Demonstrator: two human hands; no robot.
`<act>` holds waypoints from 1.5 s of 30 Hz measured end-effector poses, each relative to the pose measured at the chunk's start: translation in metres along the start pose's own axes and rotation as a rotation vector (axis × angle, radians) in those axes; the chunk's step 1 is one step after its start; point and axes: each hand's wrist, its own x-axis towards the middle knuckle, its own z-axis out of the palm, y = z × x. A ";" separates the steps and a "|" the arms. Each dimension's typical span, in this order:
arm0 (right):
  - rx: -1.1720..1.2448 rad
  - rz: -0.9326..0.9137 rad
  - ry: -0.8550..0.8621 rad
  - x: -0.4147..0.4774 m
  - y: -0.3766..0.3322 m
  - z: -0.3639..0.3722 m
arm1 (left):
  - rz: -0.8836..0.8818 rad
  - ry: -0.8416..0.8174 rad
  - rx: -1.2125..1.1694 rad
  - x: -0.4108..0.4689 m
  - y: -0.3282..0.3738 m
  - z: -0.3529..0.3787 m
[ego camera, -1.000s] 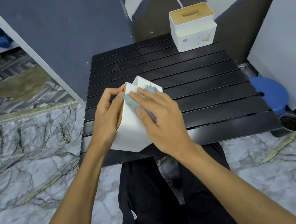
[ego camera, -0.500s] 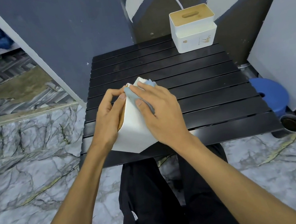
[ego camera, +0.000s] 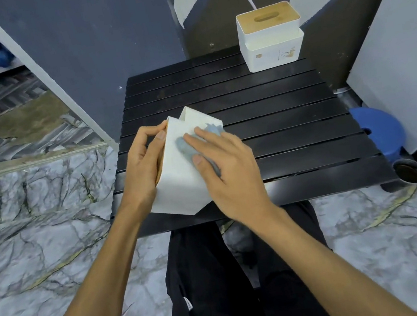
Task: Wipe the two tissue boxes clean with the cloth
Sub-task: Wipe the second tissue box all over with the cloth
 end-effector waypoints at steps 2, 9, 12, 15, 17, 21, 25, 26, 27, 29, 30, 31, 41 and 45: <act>0.012 0.039 0.003 0.019 0.008 0.002 | -0.012 -0.014 0.009 0.001 0.000 -0.001; 0.058 0.160 0.006 0.014 0.014 0.000 | -0.025 0.033 0.013 0.002 -0.005 -0.004; -0.010 0.071 0.003 -0.002 0.000 0.002 | -0.016 0.022 0.004 0.001 -0.002 -0.005; -0.032 0.020 0.000 0.020 0.002 0.004 | -0.016 0.003 0.008 0.000 -0.001 -0.005; -0.028 0.050 -0.016 0.042 0.013 0.007 | -0.020 -0.005 0.035 0.001 -0.001 -0.005; 0.068 0.189 -0.013 0.059 0.035 0.006 | -0.039 -0.022 0.055 0.003 -0.004 -0.005; 0.056 0.187 0.000 0.031 0.024 0.000 | -0.030 -0.010 0.065 0.002 -0.006 -0.008; 0.020 0.150 0.008 0.022 0.019 0.000 | -0.027 -0.001 0.069 0.001 -0.006 -0.008; -0.019 0.110 0.015 0.015 0.014 0.000 | -0.026 0.006 0.083 0.000 -0.007 -0.010; -0.083 0.051 0.022 0.007 0.006 0.002 | -0.053 0.036 0.126 -0.002 -0.008 -0.012; -0.107 0.033 0.024 0.005 0.002 0.002 | -0.074 0.056 0.148 -0.002 -0.008 -0.012; -0.121 0.022 0.026 0.005 0.000 0.001 | -0.091 0.075 0.165 -0.003 -0.008 -0.011; -0.194 -0.047 0.008 0.004 -0.014 0.004 | -0.499 -0.030 0.001 0.009 0.021 -0.021; -0.200 -0.062 0.011 0.001 -0.019 0.008 | -0.619 0.032 -0.102 0.016 0.023 -0.030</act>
